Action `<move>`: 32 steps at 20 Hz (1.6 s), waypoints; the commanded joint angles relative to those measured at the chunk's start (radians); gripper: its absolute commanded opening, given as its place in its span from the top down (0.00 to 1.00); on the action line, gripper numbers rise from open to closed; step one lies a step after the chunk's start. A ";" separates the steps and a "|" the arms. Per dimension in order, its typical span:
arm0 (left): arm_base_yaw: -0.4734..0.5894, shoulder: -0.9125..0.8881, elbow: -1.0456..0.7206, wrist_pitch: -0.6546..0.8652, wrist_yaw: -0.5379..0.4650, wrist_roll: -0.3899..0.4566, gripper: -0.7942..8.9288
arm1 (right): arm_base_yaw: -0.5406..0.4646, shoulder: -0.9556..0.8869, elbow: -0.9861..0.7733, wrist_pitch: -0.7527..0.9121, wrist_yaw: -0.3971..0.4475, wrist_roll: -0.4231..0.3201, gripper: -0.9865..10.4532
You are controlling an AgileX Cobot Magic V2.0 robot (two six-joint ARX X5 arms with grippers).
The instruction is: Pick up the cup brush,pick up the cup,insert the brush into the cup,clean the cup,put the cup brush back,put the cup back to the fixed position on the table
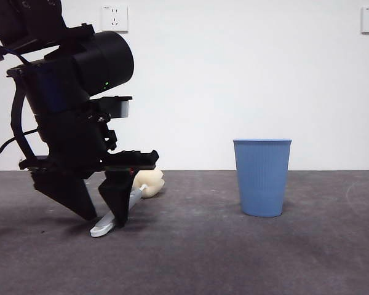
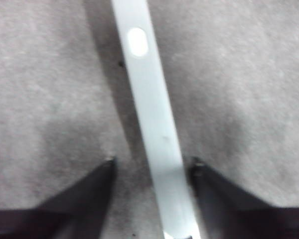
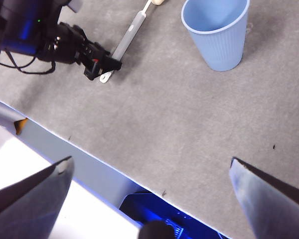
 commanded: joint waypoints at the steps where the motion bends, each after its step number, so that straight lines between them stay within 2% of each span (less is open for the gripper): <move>1: -0.008 0.013 -0.006 -0.028 0.018 -0.010 0.93 | 0.003 0.000 0.003 0.006 -0.001 0.023 0.34; 5: -0.006 -0.017 -0.005 -0.082 0.014 -0.002 0.93 | 0.003 0.000 0.003 0.006 -0.001 0.070 0.34; 10: -0.006 -0.140 -0.005 -0.129 0.013 0.025 0.93 | 0.003 0.030 0.002 0.032 -0.002 0.074 0.34; 15: -0.006 -0.353 -0.005 -0.245 0.014 0.073 0.93 | 0.011 0.130 -0.011 0.214 0.000 0.119 0.34; 18: -0.006 -0.493 -0.005 -0.325 0.017 0.085 0.93 | 0.077 0.203 -0.087 0.385 0.014 0.164 0.34; 20: -0.006 -0.573 -0.005 -0.370 0.017 0.103 0.93 | 0.159 0.252 -0.154 0.517 0.091 0.206 0.34; 23: -0.006 -0.664 -0.005 -0.435 0.016 0.108 0.93 | 0.314 0.336 -0.237 0.707 0.298 0.253 0.35; 25: -0.006 -0.698 -0.005 -0.472 0.014 0.122 0.93 | 0.389 0.396 -0.271 0.822 0.438 0.263 0.35; 26: -0.006 -0.710 -0.005 -0.489 0.014 0.122 0.93 | 0.413 0.425 -0.285 0.874 0.481 0.266 0.35; 29: -0.006 -0.739 -0.005 -0.539 0.014 0.126 0.93 | 0.439 0.531 -0.301 0.995 0.588 0.263 0.35; 32: -0.006 -0.760 -0.005 -0.555 0.014 0.126 0.93 | 0.436 0.636 -0.301 1.120 0.603 0.234 0.35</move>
